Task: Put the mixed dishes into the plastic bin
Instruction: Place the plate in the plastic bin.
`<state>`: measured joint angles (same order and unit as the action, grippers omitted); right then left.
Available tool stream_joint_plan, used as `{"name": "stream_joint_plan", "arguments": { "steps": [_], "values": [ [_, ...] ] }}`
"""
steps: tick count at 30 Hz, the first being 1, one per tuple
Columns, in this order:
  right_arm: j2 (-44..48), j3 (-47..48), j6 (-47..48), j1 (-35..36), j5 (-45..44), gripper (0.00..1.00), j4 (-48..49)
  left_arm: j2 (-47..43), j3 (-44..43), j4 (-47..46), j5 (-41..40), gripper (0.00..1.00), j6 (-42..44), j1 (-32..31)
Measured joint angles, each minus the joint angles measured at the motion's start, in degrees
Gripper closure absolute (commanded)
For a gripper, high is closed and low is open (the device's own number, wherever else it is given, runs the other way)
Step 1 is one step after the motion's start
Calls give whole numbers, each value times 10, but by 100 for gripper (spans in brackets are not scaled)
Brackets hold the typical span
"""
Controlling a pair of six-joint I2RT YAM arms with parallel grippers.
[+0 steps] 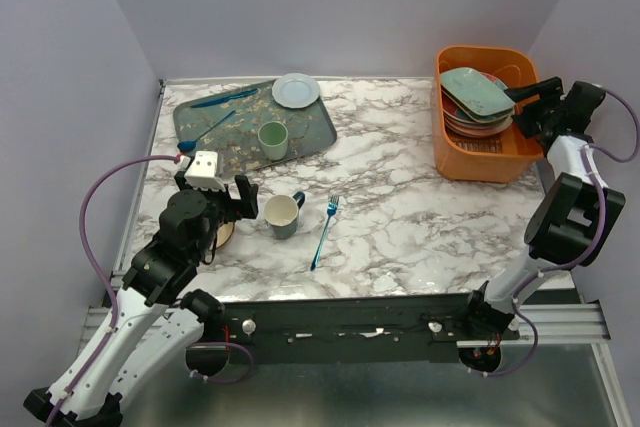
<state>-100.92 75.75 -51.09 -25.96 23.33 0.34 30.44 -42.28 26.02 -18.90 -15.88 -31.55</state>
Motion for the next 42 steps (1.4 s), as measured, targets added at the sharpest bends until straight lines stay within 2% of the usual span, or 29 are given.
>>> {"name": "stream_joint_plan", "arguments": {
  "steps": [9,14,25,35,42],
  "values": [
    [61,-22,28,0,36,9,16,-1,0,0,1,1,0,1],
    [97,-65,58,0,119,9,61,-2,0,0,8,1,0,1],
    [191,-188,76,0,344,9,232,1,0,-2,33,1,-1,4],
    [234,-263,63,0,479,9,327,7,2,-2,56,1,-16,8],
    [275,-293,76,0,537,9,348,10,20,-14,104,1,-67,9]
  ]
}}
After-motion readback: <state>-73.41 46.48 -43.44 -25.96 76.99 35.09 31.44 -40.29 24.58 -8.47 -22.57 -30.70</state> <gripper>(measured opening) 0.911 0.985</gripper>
